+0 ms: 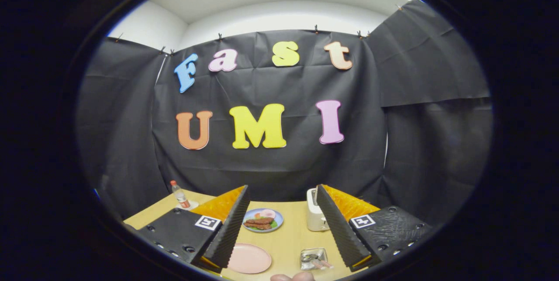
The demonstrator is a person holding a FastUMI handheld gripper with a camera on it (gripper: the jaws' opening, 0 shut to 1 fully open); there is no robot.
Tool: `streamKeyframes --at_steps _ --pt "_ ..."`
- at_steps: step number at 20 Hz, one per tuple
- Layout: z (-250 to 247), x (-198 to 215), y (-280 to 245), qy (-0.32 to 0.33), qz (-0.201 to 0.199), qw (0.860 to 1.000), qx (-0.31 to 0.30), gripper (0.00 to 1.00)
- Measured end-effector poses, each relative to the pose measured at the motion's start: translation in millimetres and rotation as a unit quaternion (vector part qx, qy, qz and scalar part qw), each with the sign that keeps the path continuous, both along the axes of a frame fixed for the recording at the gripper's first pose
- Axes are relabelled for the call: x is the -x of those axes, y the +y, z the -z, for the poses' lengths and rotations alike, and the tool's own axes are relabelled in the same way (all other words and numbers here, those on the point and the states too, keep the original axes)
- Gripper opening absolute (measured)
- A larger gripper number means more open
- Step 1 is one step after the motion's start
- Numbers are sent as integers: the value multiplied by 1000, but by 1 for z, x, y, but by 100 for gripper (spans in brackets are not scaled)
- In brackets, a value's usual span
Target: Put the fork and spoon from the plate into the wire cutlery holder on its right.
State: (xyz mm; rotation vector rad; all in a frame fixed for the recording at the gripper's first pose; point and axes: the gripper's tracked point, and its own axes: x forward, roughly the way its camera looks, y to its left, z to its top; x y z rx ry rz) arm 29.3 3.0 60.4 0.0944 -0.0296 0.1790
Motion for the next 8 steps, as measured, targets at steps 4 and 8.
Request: streamKeyframes --at_steps 4,8 --pt "-4 1 -1 -2 0 1000 1 92" --pt "-10 1 -4 -10 3 1000 5 92"
